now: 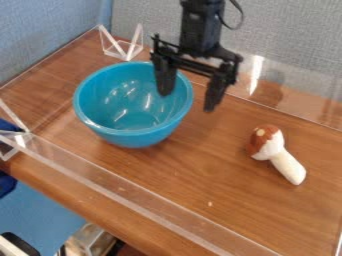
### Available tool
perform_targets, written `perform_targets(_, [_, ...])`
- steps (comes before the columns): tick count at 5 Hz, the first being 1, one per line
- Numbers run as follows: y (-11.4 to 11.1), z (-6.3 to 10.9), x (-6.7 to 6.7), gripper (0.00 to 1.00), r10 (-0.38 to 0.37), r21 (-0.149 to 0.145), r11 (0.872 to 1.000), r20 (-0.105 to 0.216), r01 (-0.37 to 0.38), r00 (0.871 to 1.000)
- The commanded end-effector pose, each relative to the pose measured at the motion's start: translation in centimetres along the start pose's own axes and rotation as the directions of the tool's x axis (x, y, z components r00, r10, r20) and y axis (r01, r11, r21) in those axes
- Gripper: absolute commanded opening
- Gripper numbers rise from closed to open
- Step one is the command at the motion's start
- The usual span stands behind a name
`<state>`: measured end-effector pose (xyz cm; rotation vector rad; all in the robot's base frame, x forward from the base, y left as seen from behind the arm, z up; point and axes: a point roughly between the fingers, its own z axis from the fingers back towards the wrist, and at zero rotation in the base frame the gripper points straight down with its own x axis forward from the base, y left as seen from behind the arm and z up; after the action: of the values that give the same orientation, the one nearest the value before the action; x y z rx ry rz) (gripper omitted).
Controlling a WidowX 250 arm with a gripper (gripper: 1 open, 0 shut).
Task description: Put the mushroom in the blue bowl
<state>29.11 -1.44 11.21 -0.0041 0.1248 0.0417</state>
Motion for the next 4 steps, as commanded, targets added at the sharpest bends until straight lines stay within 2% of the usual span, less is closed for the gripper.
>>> perform_targets(1, [-2.8,0.5,1.2,1.0,0.109,-0.026,0.994,0.039,-0.108,0.993])
perform_targets(2, [-5.6,-0.7,2.2,1.0,0.228,-0.041,0.973,0.05,-0.226,0.972])
perform_targets(3, [-8.1,-1.8,2.8,1.0,0.343,-0.049,0.939,0.062,-0.34,0.937])
perform_targets(4, [-10.1,-2.9,3.4,1.0,0.453,-0.061,0.891,0.07,-0.45,0.889])
